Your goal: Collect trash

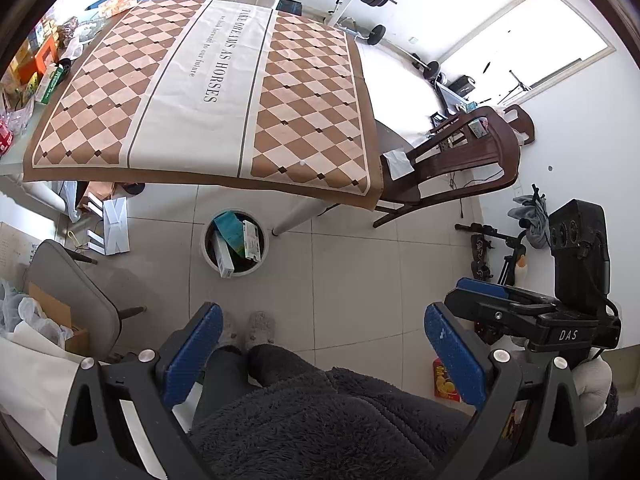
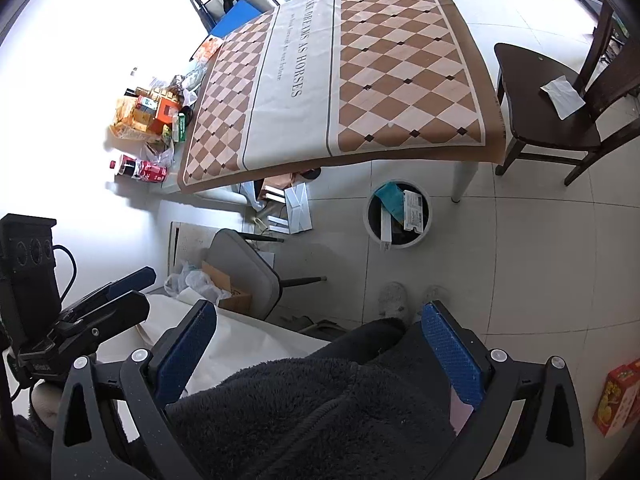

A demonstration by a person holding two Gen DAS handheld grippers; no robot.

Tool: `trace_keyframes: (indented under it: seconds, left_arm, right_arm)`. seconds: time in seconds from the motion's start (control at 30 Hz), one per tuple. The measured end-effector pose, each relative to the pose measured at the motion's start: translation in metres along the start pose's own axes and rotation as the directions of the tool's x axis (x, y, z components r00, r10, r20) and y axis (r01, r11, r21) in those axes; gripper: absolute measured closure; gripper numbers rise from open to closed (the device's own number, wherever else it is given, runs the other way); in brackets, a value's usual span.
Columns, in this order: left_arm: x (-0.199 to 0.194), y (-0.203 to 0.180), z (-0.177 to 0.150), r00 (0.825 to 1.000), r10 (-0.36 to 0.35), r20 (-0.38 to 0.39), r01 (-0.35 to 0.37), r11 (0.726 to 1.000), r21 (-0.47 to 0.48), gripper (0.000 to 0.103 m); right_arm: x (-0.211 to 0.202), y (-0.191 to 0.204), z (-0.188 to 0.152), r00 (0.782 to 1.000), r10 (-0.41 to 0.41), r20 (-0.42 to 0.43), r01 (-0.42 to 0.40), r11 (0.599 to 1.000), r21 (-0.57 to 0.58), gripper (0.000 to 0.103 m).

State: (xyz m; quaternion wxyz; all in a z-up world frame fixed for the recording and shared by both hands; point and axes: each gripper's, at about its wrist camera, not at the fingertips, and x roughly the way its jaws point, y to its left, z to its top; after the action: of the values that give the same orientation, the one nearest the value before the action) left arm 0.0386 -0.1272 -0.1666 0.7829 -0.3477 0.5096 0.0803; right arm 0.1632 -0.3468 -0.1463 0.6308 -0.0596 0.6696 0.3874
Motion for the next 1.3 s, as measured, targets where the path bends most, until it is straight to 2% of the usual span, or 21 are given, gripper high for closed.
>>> trace_keyframes:
  seconds: [1.3]
  left_arm:
    - [-0.005,-0.004,-0.011,0.999,-0.012,-0.032,0.014,0.998,0.056,0.000]
  right_arm:
    - [0.000,-0.001,-0.018,1.000,0.013,-0.002,-0.013,1.000,0.004,0.000]
